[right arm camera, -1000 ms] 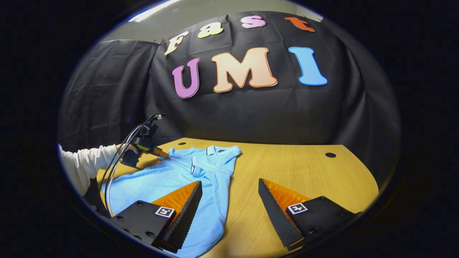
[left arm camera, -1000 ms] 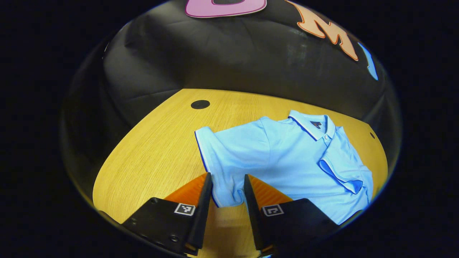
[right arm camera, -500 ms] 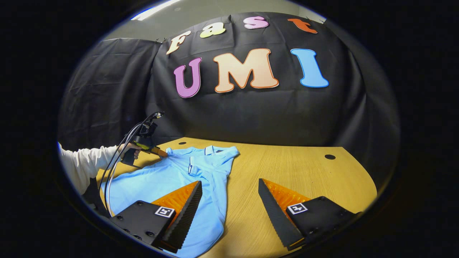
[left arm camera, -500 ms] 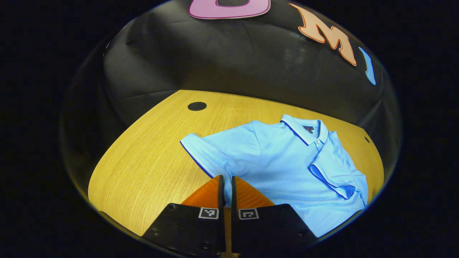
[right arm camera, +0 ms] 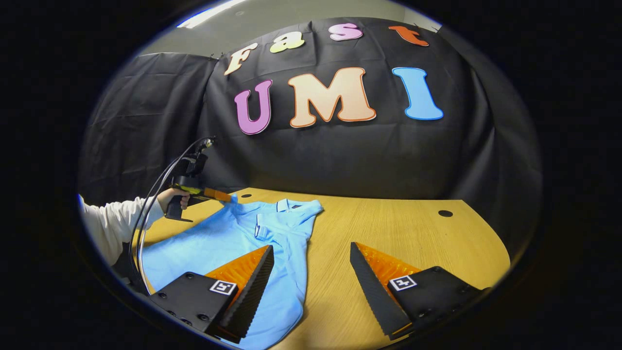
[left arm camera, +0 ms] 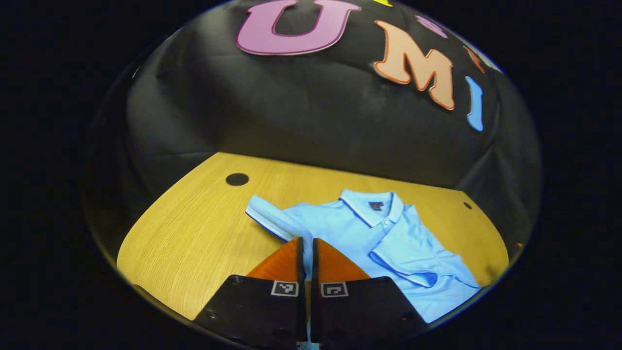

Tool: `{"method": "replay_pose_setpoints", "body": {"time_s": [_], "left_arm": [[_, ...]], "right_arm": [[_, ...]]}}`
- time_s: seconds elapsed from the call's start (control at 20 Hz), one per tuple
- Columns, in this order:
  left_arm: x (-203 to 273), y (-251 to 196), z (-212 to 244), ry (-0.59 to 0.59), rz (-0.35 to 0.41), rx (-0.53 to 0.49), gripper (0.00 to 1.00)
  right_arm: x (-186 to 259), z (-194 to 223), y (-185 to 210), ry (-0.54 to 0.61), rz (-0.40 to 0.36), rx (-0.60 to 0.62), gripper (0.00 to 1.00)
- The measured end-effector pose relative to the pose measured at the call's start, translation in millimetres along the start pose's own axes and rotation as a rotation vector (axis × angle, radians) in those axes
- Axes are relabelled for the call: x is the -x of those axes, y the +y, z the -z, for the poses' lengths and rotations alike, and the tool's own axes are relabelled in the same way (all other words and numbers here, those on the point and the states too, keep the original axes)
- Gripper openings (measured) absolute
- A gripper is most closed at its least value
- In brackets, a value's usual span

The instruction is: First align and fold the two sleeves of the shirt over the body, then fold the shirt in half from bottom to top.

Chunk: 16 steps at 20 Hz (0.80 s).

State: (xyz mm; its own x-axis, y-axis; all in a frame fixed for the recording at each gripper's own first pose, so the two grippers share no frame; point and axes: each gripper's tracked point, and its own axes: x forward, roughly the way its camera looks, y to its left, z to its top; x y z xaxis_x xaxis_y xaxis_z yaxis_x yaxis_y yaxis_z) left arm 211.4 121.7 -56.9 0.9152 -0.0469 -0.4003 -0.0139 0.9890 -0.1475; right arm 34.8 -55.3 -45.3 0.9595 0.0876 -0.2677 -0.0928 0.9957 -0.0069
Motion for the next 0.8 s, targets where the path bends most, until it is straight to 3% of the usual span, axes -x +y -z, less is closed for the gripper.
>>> {"method": "replay_pose_setpoints", "body": {"time_s": [0.15, 0.4, 0.6, 0.75, 0.8], "left_arm": [[10, -47, -10, -0.034, 0.074, -0.134, 0.02], [32, -156, 5, -0.047, 0.278, -0.245, 0.02], [26, -206, 33, -0.006, 0.349, -0.385, 0.02], [15, -229, 49, 0.014, 0.348, -0.462, 0.04], [12, -234, 53, 0.021, 0.346, -0.471, 0.08]], "right_arm": [[0, 0, -1, 0.002, -0.006, 0.0, 0.98], [0, 0, 1, 0.001, -0.013, 0.0, 0.98], [-1, 2, 1, 0.008, -0.021, 0.002, 0.98], [-3, 5, 5, 0.028, -0.032, -0.002, 0.98], [-4, 6, 6, 0.036, -0.04, -0.003, 0.98]]}}
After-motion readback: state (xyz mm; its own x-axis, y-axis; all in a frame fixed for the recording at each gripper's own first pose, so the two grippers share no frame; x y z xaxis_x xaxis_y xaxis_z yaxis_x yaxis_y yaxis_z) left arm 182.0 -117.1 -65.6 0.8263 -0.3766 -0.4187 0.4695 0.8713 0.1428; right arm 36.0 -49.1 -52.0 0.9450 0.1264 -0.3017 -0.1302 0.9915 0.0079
